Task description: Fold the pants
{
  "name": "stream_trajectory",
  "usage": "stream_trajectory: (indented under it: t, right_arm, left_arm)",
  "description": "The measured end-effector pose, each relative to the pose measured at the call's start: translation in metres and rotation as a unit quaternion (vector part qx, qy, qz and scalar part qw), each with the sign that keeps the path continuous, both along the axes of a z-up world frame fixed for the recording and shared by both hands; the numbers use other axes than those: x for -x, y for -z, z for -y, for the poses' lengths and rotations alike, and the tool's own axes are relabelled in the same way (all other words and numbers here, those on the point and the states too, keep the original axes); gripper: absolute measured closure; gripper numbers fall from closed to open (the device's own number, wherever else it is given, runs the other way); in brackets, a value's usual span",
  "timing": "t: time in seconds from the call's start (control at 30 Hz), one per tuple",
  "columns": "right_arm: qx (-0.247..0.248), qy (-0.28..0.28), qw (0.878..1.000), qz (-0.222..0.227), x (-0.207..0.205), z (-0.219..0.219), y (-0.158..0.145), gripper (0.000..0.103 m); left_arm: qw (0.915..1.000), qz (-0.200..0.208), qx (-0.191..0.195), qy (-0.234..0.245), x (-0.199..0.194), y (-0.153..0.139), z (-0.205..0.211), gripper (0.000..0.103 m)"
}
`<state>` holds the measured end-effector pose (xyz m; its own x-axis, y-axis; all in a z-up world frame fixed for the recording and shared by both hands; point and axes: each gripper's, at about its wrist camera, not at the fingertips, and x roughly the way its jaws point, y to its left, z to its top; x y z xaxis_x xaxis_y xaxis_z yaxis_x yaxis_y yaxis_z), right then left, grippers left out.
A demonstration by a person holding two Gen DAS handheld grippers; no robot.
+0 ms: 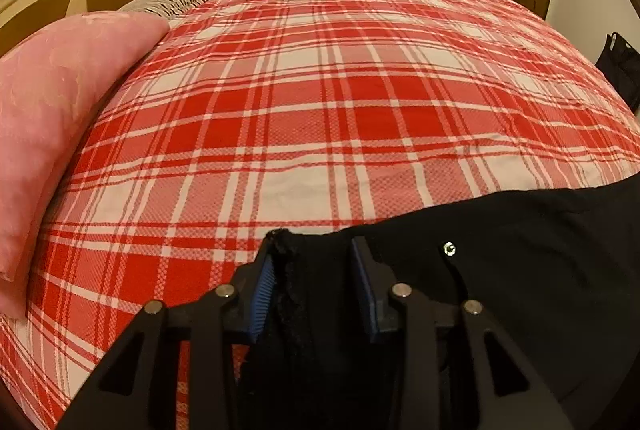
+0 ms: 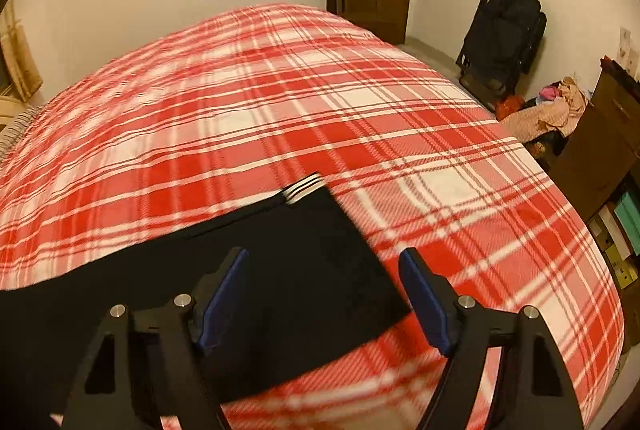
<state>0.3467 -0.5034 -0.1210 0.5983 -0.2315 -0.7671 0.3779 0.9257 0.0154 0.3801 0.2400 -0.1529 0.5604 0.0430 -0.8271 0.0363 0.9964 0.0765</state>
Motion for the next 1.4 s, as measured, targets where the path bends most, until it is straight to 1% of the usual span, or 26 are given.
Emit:
stream_trajectory:
  t: [0.2,0.23,0.3,0.37,0.43,0.47,0.5,0.53,0.57,0.6,0.63,0.67,0.7,0.73,0.83,0.87,1.0,1.07,1.2,1.3,1.4]
  right_arm:
    - [-0.031,-0.007,0.999,-0.023,-0.041,0.033,0.014,0.025]
    - [-0.035,-0.009,0.999,-0.025,-0.048,0.036,0.016,0.025]
    - [-0.037,-0.012,0.999,-0.032,-0.062,0.04,0.022,0.025]
    - [-0.051,-0.016,0.998,-0.046,-0.073,0.045,0.03,0.025]
    - [-0.076,-0.024,0.995,-0.059,-0.08,0.048,0.04,0.025]
    - [-0.069,-0.027,0.995,-0.062,-0.081,0.046,0.043,0.026]
    - [-0.062,-0.032,0.996,-0.062,-0.08,0.043,0.043,0.03]
    - [-0.06,-0.037,0.996,-0.063,-0.081,0.042,0.043,0.045]
    - [-0.056,-0.043,0.996,-0.063,-0.08,0.04,0.043,0.063]
    - [-0.065,-0.056,0.995,-0.058,-0.078,0.038,0.041,0.072]
    - [-0.076,-0.064,0.994,-0.054,-0.076,0.037,0.039,0.095]
    - [-0.062,-0.059,0.995,-0.058,-0.074,0.035,0.036,0.1]
    - [-0.061,-0.058,0.995,-0.057,-0.07,0.034,0.032,0.1]
    - [-0.064,-0.056,0.995,-0.051,-0.065,0.035,0.029,0.1]
    - [-0.06,-0.061,0.996,-0.024,-0.045,0.031,0.012,0.1]
    - [-0.057,-0.063,0.996,-0.018,-0.039,0.031,0.007,0.1]
    - [-0.038,-0.067,0.997,0.012,0.002,0.027,-0.021,0.1]
    - [-0.038,-0.068,0.997,0.031,0.021,0.027,-0.033,0.1]
    - [-0.048,-0.058,0.995,0.065,0.077,0.033,-0.052,0.1]
    - [-0.061,-0.046,0.994,0.078,0.124,0.038,-0.052,0.1]
    - [-0.073,-0.033,0.994,0.068,0.169,0.041,-0.037,0.1]
  left_arm:
    - [0.9992,0.0,-0.04,0.009,-0.006,0.0,0.006,0.055]
    - [0.999,-0.002,-0.043,0.01,-0.007,0.0,0.006,0.055]
    - [0.9987,-0.007,-0.05,0.006,-0.01,0.0,0.006,0.05]
    - [0.9984,-0.01,-0.056,0.007,-0.013,0.001,0.006,0.049]
    - [0.9984,-0.014,-0.054,0.002,-0.015,0.001,0.007,0.049]
    - [0.9984,-0.015,-0.054,0.001,-0.016,0.001,0.007,0.049]
    - [0.9983,-0.015,-0.056,-0.001,-0.015,0.001,0.007,0.049]
    - [0.9982,-0.015,-0.059,-0.001,-0.016,0.002,0.008,0.05]
    - [0.9982,-0.015,-0.059,0.003,-0.015,0.002,0.009,0.053]
    - [0.9983,-0.016,-0.055,0.01,-0.014,0.002,0.011,0.058]
    - [0.998,-0.017,-0.058,0.015,-0.014,0.002,0.012,0.06]
    - [0.9979,-0.02,-0.058,0.02,-0.014,0.001,0.012,0.063]
    - [0.998,-0.022,-0.054,0.026,-0.014,0.001,0.011,0.072]
    - [0.9981,-0.023,-0.05,0.029,-0.013,-0.001,0.012,0.076]
    - [0.9978,-0.013,-0.051,0.041,-0.009,-0.009,0.017,0.082]
    - [0.9975,-0.002,-0.056,0.045,-0.004,-0.015,0.019,0.083]
    - [0.9978,0.037,-0.036,0.041,0.016,-0.044,0.014,0.083]
    - [0.9973,0.053,-0.027,0.043,0.029,-0.058,0.011,0.083]
    - [0.9943,0.094,-0.006,0.049,0.061,-0.086,0.008,0.083]
    - [0.9891,0.134,0.013,0.061,0.09,-0.104,0.005,0.083]
    - [0.9851,0.155,0.027,0.069,0.119,-0.11,-0.002,0.083]
